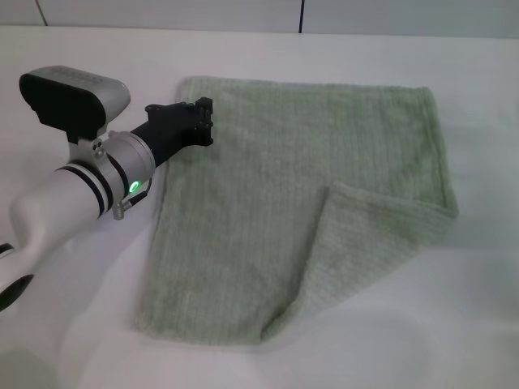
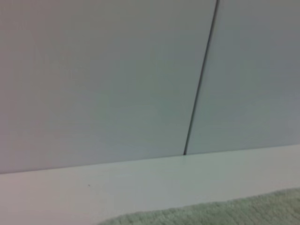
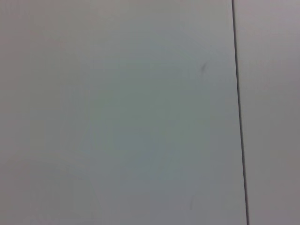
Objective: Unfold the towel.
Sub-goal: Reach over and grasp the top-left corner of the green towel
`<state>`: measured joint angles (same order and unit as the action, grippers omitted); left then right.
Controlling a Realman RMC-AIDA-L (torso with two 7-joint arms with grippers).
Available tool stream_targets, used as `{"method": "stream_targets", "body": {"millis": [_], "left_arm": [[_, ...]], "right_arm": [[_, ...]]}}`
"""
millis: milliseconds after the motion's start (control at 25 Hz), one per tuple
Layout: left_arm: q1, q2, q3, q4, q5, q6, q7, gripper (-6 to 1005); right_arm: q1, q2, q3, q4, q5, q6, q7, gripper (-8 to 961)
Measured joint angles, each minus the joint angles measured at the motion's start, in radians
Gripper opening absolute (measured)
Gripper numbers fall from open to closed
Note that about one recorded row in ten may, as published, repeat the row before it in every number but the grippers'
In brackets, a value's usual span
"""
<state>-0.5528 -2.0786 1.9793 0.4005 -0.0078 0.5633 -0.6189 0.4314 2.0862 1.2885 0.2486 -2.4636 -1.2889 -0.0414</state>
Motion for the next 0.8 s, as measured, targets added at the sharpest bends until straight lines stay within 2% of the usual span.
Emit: {"method": "stream_targets", "body": {"millis": [800], "left_arm": [[-0.012,0.0,0.052,0.012,0.0,-0.053,-0.001,-2]], "right_arm": [[0.006,0.002,-0.002,-0.002,0.0,0.002,0.0,617]]}}
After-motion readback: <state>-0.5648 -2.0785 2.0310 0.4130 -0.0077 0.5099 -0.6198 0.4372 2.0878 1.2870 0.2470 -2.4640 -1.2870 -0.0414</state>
